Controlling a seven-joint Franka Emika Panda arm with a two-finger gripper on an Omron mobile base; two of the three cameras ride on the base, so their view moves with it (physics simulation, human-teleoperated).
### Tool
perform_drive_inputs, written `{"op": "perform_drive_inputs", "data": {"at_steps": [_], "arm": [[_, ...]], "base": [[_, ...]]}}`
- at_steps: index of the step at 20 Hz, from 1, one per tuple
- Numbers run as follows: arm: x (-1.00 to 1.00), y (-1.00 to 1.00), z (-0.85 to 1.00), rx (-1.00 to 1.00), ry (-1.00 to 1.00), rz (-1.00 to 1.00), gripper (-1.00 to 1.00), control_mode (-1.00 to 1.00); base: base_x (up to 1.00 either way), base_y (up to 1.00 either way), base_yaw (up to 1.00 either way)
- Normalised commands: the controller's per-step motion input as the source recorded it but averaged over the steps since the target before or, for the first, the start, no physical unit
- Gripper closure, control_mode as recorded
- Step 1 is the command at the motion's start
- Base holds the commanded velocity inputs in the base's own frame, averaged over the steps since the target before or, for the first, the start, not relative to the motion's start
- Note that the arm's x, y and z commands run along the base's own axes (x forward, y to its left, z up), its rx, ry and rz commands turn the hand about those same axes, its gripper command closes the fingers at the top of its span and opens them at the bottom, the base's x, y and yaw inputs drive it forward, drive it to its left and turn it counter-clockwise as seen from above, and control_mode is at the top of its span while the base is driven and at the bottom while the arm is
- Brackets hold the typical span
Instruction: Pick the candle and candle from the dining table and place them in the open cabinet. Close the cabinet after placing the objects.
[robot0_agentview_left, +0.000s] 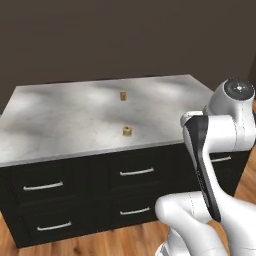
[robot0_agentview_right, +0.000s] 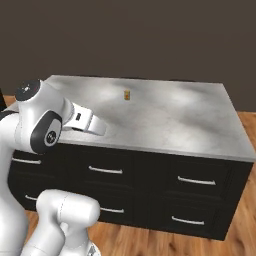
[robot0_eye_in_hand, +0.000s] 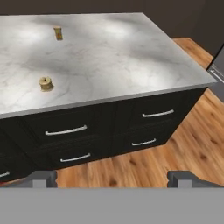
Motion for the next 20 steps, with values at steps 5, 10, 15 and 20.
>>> {"op": "perform_drive_inputs", "data": {"at_steps": [5,10,15,20], "arm": [[0.0,0.0,0.0,0.0,0.0,0.0,-1.0,1.0],[0.0,0.0,0.0,0.0,0.0,0.0,-1.0,1.0],[0.0,0.0,0.0,0.0,0.0,0.0,-1.0,1.0],[0.0,0.0,0.0,0.0,0.0,0.0,-1.0,1.0]], "base": [[0.39,0.15,0.06],[0.34,0.24,0.04],[0.36,0.33,0.03],[0.31,0.38,0.01]]}}
